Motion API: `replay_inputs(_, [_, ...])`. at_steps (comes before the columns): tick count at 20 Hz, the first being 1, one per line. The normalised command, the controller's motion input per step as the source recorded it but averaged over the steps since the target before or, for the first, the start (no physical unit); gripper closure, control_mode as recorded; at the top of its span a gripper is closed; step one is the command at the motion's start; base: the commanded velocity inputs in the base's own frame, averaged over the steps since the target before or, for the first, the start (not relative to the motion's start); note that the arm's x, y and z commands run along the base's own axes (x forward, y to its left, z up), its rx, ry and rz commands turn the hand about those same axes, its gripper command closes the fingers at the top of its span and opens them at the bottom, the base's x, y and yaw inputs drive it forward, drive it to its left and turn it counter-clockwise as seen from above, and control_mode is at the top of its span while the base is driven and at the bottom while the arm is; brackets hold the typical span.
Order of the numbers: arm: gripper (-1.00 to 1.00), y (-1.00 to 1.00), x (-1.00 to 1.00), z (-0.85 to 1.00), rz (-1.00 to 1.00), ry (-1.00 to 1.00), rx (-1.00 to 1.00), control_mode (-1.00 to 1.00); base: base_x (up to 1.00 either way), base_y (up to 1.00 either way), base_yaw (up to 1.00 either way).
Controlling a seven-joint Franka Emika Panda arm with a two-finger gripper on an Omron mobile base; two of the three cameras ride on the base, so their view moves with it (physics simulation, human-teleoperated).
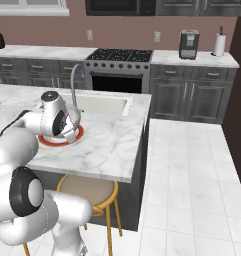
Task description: Move the bowls from the cabinet to the plates on the dining table.
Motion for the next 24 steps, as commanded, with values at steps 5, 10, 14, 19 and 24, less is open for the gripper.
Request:
replay_inputs(5, [-1.00,0.00,0.00,0.00,0.00,0.00,0.00,-1.00,0.00,0.00,0.00])
replay_inputs(10, [-1.00,0.00,0.01,0.00,0.00,0.01,0.00,-1.00,0.00,0.00,0.00])
replay_inputs(14, [-1.00,0.00,0.10,0.08,0.00,0.04,0.00,-1.00,0.00,0.00,0.00])
replay_inputs(19, [-1.00,-0.03,0.03,0.44,0.00,0.04,0.00,-1.00,0.00,0.00,0.00])
replay_inputs(24, [-1.00,-0.12,-0.07,0.69,0.00,0.03,0.00,-1.00,0.00,0.00,0.00])
